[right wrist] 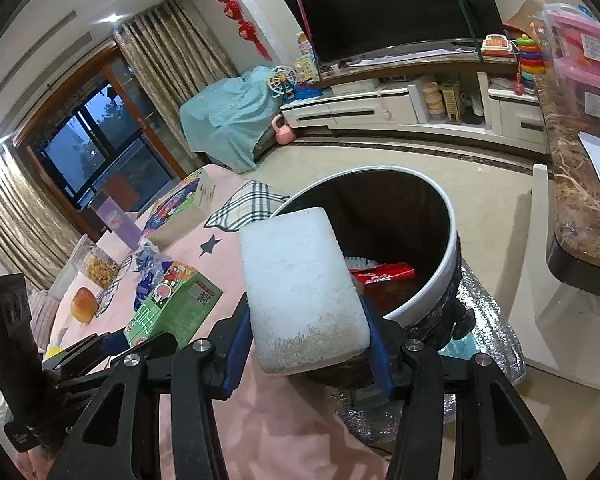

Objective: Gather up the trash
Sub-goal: 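Carry the milk carton and foam block over the bin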

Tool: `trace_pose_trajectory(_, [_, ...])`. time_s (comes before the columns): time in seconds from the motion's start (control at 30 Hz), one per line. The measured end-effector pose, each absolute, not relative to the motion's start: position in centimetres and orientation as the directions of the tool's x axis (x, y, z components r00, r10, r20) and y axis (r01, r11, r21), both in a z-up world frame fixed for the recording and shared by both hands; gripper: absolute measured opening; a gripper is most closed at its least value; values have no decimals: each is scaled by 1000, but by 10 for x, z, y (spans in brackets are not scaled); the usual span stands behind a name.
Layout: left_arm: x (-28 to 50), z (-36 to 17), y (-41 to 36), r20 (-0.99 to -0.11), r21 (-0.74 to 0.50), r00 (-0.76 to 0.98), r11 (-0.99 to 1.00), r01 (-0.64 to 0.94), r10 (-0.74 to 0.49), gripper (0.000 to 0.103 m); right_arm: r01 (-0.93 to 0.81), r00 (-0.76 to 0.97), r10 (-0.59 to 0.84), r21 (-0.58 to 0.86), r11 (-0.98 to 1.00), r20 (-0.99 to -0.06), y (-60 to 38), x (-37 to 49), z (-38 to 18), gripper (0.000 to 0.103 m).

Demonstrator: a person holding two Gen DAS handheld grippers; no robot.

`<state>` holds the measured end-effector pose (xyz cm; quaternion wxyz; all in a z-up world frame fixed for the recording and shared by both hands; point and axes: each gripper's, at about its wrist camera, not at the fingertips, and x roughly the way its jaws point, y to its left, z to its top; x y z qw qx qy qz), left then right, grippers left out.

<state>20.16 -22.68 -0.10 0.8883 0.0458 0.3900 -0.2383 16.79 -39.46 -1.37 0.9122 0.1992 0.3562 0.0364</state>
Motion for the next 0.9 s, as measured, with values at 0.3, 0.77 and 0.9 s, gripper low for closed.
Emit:
trace_pose_trajectory(0.3, [216,-1,-245,-718,-107,571,874,475,-398,50,84,739,193,373,924,-646,-404,183,-12,52])
trace_pose_trajectory(0.77, [237,-2,-267,-723,-106,558,864,492,-406,50,103,727,170,351,931,-665,-417,205,-15,52])
trace_pose_trajectory(0.9, [242,-1,-274,-727,-103,552,860,500,-408,50,111,722,170,354,929,-671,-421,209,-17,52])
